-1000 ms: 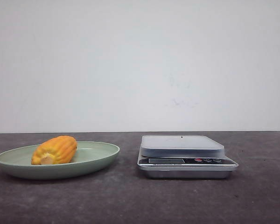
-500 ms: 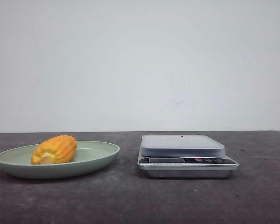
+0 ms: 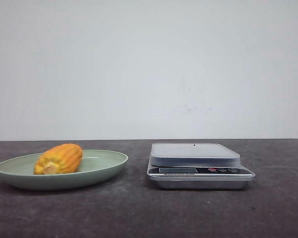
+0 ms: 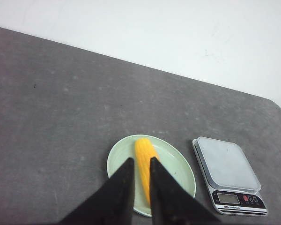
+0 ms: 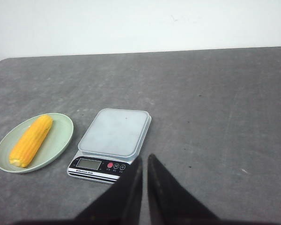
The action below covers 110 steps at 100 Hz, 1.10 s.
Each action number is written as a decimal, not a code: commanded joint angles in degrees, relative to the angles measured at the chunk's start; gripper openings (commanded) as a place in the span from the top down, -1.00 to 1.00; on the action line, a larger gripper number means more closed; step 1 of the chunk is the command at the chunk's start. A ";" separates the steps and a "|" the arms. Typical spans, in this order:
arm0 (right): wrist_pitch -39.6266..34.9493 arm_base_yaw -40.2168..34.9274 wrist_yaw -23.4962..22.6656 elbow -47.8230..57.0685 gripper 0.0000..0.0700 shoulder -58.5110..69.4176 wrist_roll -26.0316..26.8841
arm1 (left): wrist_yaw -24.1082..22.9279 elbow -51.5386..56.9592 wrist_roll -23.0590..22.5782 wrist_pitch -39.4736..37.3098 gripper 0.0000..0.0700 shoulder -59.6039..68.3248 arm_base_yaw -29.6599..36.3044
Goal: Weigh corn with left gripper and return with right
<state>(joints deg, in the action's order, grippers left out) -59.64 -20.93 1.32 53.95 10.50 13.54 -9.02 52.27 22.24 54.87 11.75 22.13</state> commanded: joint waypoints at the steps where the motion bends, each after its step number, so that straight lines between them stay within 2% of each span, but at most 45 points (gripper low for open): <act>1: 0.52 -0.11 0.17 0.57 0.97 -0.17 0.61 | 0.07 0.61 0.33 -0.50 0.97 0.00 0.07; 38: 0.52 -0.11 0.17 0.59 0.97 -0.17 0.61 | 0.07 0.57 0.31 -0.48 0.97 0.00 0.04; 46: 0.52 -0.11 0.17 0.59 0.97 -0.17 0.61 | -0.09 -0.42 -0.02 -1.88 0.97 0.00 -1.77; 51: 0.52 -0.09 0.20 0.59 0.97 -0.17 0.61 | -0.42 -2.25 -3.45 -5.38 0.97 -0.22 -4.17; 62: 0.52 -0.11 0.17 0.59 0.97 -0.17 0.61 | 0.55 -9.90 -7.98 -16.26 0.97 -2.08 -10.75; 72: 0.52 -0.11 0.20 0.59 0.97 -0.17 0.61 | 5.79 -19.82 -11.50 -27.23 0.97 -4.50 -16.83; 82: 0.52 -0.11 0.17 0.59 0.97 -0.17 0.61 | 9.09 -29.35 -12.24 -35.56 0.97 -6.84 -21.07; 110: 0.52 -0.11 0.15 0.59 0.97 -0.17 0.61 | 9.11 -46.73 -12.33 -50.51 0.97 -11.56 -22.32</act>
<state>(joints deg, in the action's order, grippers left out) -59.66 -20.93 1.48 53.95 10.50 13.72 -0.03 7.07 10.94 6.87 0.23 -0.14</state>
